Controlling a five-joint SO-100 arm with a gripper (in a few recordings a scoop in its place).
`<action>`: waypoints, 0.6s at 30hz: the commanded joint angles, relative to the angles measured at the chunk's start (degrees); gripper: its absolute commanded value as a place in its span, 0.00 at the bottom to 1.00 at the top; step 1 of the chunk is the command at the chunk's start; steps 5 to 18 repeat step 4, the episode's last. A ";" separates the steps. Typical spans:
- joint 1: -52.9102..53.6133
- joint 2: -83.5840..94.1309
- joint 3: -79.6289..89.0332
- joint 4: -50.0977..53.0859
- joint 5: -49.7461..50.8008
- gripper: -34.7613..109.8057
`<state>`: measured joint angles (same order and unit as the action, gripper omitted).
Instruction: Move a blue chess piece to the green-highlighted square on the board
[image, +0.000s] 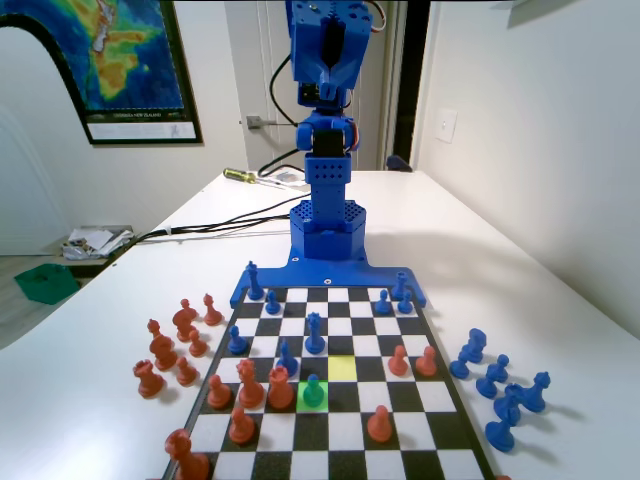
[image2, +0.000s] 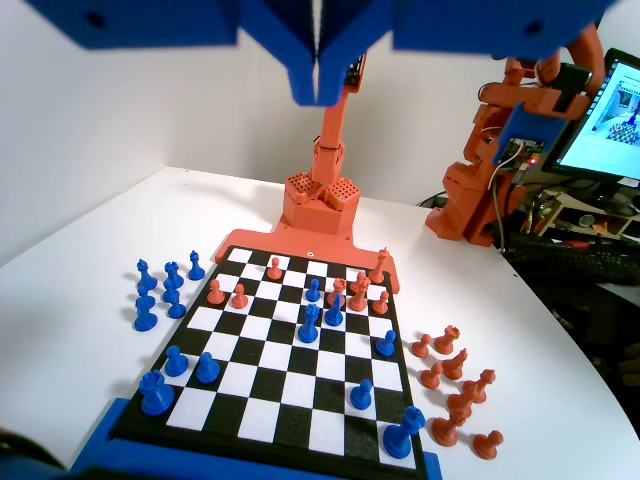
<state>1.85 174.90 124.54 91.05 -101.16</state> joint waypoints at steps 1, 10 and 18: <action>0.26 0.18 0.35 -1.05 -0.35 0.25; 0.26 0.18 0.35 -1.05 -0.35 0.25; 0.26 0.18 0.35 -1.05 -0.35 0.25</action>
